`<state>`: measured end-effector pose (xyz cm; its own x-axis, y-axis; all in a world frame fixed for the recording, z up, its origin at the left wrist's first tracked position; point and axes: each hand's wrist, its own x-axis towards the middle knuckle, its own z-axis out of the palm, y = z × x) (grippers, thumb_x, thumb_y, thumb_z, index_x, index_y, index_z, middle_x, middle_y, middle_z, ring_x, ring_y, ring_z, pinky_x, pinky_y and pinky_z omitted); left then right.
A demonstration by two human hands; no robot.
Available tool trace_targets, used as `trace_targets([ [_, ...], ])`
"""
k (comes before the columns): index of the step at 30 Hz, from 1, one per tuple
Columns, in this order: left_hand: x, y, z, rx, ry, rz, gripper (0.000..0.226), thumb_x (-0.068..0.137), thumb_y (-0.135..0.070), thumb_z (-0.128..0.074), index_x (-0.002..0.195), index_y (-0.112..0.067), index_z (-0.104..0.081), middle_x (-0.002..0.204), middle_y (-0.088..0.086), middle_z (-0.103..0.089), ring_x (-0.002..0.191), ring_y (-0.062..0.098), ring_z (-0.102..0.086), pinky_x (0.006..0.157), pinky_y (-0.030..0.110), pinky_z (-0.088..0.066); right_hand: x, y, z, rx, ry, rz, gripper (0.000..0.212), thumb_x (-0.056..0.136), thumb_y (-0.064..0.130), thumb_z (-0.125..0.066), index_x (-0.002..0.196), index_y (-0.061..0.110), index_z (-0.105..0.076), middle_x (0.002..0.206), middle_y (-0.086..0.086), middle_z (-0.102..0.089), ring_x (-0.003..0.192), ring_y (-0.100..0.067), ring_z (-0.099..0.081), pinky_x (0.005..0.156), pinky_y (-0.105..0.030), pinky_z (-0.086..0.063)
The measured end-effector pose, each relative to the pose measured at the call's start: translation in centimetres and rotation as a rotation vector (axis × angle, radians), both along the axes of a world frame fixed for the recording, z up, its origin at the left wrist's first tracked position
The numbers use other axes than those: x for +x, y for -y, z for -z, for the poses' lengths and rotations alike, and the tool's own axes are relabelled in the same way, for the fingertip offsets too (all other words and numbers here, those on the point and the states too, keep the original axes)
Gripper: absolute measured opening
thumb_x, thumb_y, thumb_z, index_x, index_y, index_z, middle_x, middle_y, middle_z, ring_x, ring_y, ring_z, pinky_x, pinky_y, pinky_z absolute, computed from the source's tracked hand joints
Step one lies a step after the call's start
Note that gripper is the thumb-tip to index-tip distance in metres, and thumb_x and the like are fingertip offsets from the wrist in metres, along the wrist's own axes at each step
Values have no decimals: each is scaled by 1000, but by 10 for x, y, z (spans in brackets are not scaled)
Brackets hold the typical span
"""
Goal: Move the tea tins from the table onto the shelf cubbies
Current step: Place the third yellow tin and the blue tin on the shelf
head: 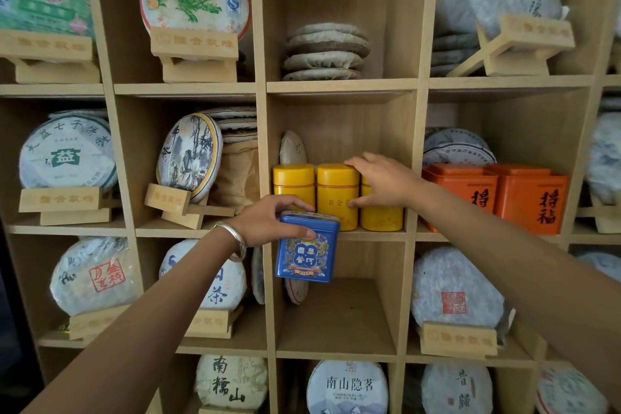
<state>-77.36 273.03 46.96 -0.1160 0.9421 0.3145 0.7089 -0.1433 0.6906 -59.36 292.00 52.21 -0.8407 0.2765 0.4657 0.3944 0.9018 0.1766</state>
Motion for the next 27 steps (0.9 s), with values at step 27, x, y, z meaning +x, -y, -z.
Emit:
trace_targets([
  [27, 11, -5, -7, 63, 47, 15, 42, 73, -22, -79, 112, -23, -63, 104, 0, -70, 92, 13, -70, 73, 29, -59, 17, -1, -9, -40, -334, -135, 55, 91, 48, -55, 135, 18, -45, 132, -5, -54, 125, -21, -47, 101, -36, -36],
])
